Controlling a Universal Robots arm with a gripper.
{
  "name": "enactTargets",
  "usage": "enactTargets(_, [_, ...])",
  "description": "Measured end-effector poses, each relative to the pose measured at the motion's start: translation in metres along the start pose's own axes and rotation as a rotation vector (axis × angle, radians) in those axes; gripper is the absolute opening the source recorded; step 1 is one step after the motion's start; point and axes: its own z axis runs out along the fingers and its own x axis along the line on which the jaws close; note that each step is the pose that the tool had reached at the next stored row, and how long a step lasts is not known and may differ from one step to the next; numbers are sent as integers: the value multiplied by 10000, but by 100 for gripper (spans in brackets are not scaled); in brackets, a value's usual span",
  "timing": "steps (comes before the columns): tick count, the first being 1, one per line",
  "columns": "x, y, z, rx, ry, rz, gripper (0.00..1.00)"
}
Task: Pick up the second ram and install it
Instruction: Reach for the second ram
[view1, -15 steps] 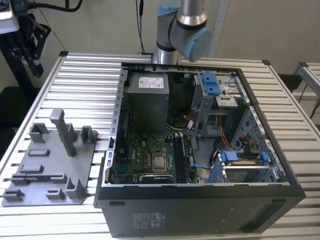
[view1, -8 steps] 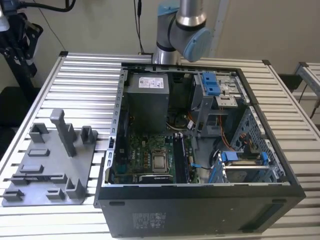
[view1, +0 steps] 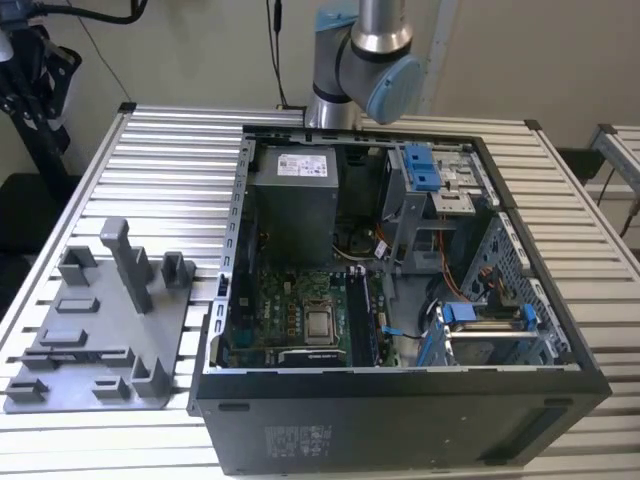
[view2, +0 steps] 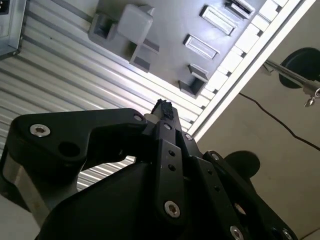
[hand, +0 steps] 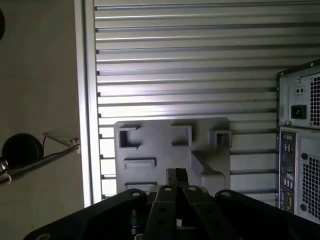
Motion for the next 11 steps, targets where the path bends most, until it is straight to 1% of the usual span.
enactTargets(5, [22, -17, -1, -1, -1, 2, 11])
enactTargets(8, [37, -51, -3, 0, 1, 0, 11])
enactTargets(11, [37, -97, -5, 0, 0, 0, 11])
